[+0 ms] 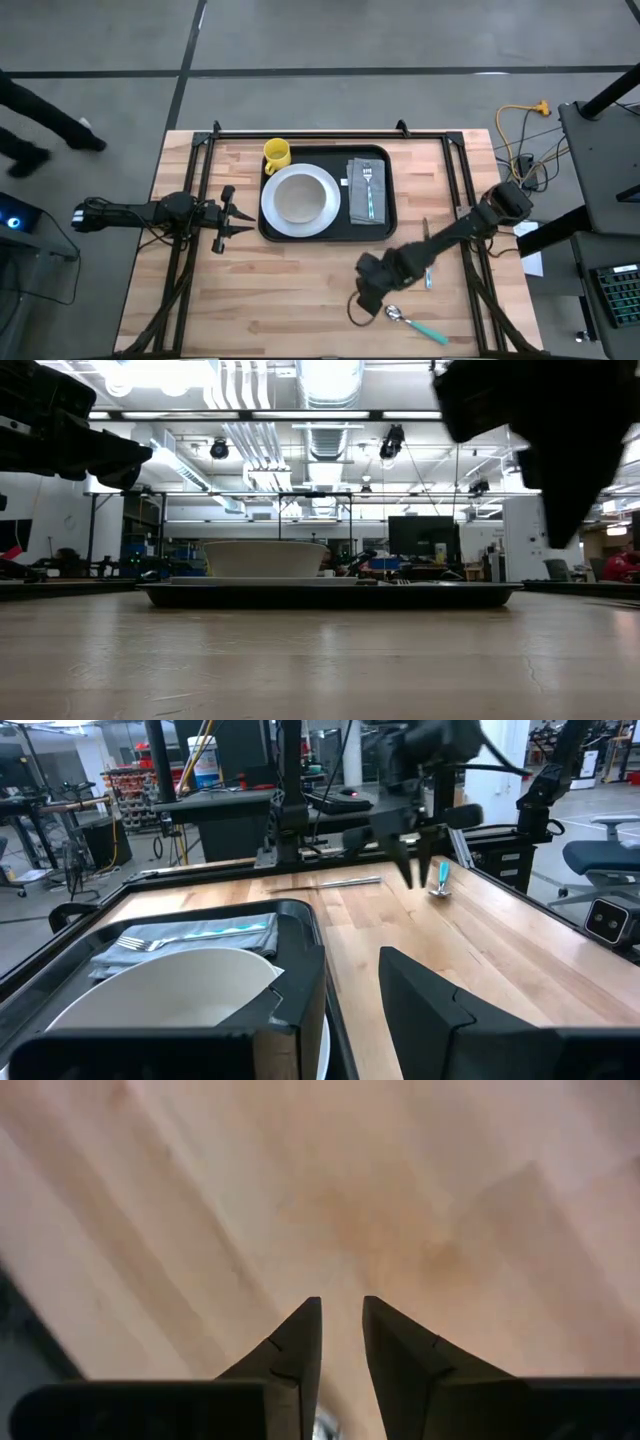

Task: Set up tray
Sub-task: Put the blue spoon on the gray napkin to the right of the white plate

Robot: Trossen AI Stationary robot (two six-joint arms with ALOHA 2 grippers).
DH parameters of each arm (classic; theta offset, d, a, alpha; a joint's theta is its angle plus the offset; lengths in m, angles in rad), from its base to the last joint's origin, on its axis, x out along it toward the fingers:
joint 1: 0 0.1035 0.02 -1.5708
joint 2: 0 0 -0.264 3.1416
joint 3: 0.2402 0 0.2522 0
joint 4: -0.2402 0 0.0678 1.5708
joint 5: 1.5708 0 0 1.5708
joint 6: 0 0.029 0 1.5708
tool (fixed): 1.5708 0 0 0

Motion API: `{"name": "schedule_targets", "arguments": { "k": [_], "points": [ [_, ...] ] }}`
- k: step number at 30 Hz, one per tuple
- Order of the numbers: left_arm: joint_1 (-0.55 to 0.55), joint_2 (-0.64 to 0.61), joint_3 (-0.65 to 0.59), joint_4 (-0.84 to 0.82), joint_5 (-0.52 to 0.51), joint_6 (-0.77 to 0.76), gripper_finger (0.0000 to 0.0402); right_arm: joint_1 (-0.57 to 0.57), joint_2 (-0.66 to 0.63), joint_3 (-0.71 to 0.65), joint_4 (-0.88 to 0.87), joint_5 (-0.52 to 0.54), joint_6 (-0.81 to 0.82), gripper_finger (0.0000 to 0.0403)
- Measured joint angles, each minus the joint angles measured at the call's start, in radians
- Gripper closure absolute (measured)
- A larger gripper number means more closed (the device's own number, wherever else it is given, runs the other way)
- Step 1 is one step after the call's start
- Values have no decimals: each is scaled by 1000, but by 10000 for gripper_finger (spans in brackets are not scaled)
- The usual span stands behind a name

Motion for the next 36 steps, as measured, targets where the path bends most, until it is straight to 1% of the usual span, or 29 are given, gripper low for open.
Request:
{"name": "schedule_targets", "arguments": {
  "k": [9, 14, 24, 30, 36],
  "points": [
    [0, 0, 0, 0, 0, 0, 318, 153, 0, 0, 0, 15, 152, 321],
    [0, 0, 0, 0, 0, 0, 318, 226, 0, 0, 0, 12, 98, 316],
    [0, 0, 0, 0, 0, 0, 318, 347, 0, 0, 2, 4, 236, 333],
    [0, 0, 0, 0, 0, 0, 318, 396, 0, 0, 2, 4, 294, 331],
    [0, 0, 0, 0, 0, 0, 318, 405, 0, -10, 3, 12, 313, 321]
  ]
}}
